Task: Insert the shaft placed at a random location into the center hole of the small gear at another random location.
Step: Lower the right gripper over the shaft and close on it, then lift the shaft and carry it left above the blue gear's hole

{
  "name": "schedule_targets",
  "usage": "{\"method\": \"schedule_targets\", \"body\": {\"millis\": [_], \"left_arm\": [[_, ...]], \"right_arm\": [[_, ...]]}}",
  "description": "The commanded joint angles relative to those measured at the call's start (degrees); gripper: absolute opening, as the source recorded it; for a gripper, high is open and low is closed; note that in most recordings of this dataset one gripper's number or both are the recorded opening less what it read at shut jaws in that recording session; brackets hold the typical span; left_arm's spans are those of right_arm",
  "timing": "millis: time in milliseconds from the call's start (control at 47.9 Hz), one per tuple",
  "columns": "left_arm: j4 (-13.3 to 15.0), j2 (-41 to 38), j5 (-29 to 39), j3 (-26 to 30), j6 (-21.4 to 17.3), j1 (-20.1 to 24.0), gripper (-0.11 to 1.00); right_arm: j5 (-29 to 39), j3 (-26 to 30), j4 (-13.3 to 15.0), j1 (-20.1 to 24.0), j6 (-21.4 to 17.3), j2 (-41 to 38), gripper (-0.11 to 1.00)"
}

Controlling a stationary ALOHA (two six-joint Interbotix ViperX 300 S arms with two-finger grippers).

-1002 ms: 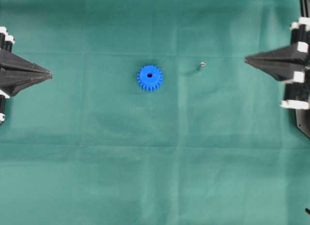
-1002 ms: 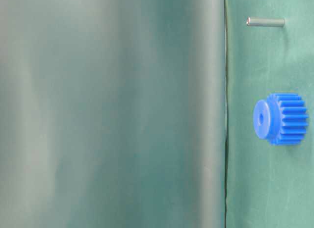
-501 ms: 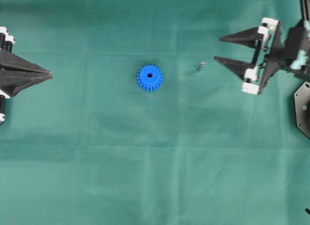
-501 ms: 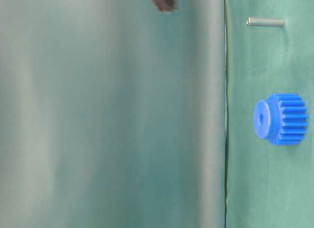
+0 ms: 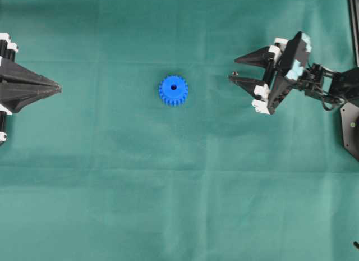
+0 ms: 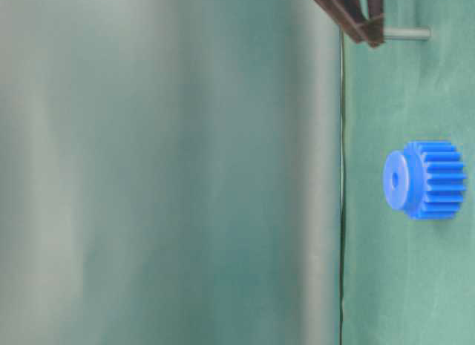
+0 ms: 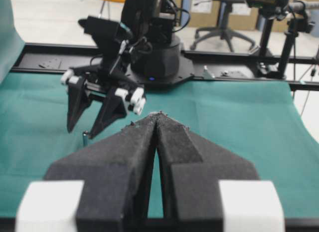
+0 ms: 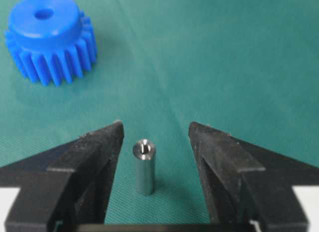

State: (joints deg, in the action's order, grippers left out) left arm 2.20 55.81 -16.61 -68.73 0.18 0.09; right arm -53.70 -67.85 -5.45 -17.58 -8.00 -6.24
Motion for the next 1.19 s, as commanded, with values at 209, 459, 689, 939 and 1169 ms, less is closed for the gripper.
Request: {"method": "schedule_targets", "body": {"millis": [209,459,689,939,1169], "left_arm": [[0.18,-0.44,-0.35,0.26,0.18,0.00,-0.01],[0.26,-0.35,-0.35,0.26,0.35,0.00,-0.01],[0.26,-0.18,-0.35,0.26,0.53,0.09,-0.01],[0.26,-0.09,-0.35,0.26,0.70,0.09,-0.01],[0.35,-0.09,-0.35,0.26,0.88,0.09,-0.01]], "right_arm": [[-2.02,0.62,0.18,0.26,-0.18,-0.79,0.70],[-4.83,-0.44,0.35,0.70,-0.18,-0.79,0.45],[-4.83,-0.79,0.44,1.76,-0.18,-0.79,0.25],[-4.75,0.00,0.44,2.29,-0.26,-0.44,0.25],[1.14,0.18,0.44,2.11,0.88,6.86,0.25]]}}
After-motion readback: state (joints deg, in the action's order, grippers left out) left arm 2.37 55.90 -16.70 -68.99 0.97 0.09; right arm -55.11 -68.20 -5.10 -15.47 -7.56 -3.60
